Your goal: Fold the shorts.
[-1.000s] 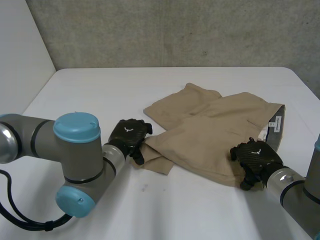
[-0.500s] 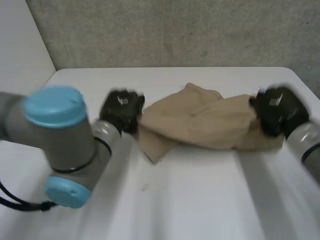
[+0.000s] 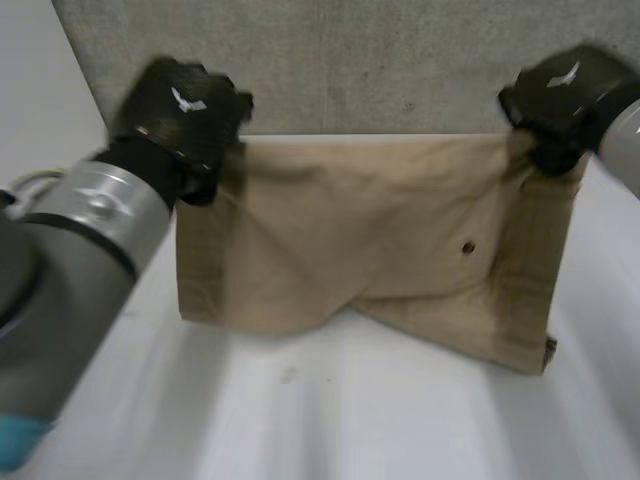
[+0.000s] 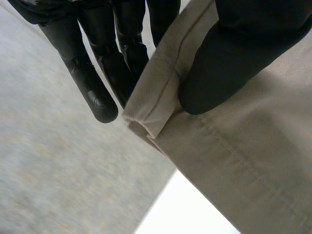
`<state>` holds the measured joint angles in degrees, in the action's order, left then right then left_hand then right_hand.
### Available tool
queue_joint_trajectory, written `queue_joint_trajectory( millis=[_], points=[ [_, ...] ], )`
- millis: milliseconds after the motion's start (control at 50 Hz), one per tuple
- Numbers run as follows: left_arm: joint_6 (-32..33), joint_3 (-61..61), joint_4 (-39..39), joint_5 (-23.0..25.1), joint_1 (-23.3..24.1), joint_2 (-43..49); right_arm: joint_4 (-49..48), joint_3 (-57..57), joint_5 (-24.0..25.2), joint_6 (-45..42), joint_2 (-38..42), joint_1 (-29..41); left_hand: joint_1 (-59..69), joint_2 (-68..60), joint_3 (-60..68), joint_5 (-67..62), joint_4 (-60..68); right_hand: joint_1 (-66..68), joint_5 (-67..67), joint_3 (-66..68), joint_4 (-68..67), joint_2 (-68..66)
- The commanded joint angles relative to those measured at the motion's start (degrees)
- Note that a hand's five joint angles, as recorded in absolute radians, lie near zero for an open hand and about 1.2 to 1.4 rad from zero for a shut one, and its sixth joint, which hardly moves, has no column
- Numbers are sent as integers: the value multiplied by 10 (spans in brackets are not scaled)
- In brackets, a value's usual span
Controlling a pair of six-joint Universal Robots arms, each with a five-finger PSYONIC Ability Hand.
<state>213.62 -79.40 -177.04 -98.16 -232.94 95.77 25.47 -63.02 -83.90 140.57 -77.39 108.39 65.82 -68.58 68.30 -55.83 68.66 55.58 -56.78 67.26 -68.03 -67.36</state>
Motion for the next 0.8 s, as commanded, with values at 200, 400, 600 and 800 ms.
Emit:
queue_joint_trajectory(
  millis=[200,400,600,800],
  points=[
    [102,352,-107,-1,-42,325,-150,264,-77,12,257,40,142,-114,117,-142,113,244,-132,127,-120,-126],
    [167,413,-446,-5,-54,283,-455,375,-77,35,268,46,142,-114,117,-142,113,244,-132,127,-120,-126],
    [164,206,-440,-22,-49,218,-431,261,-65,55,227,65,142,-114,117,-142,113,244,-132,127,-120,-126],
    [106,-18,-394,-74,-45,199,-390,113,-28,56,268,68,142,-114,117,-142,113,244,-132,127,-120,-126]
  ],
)
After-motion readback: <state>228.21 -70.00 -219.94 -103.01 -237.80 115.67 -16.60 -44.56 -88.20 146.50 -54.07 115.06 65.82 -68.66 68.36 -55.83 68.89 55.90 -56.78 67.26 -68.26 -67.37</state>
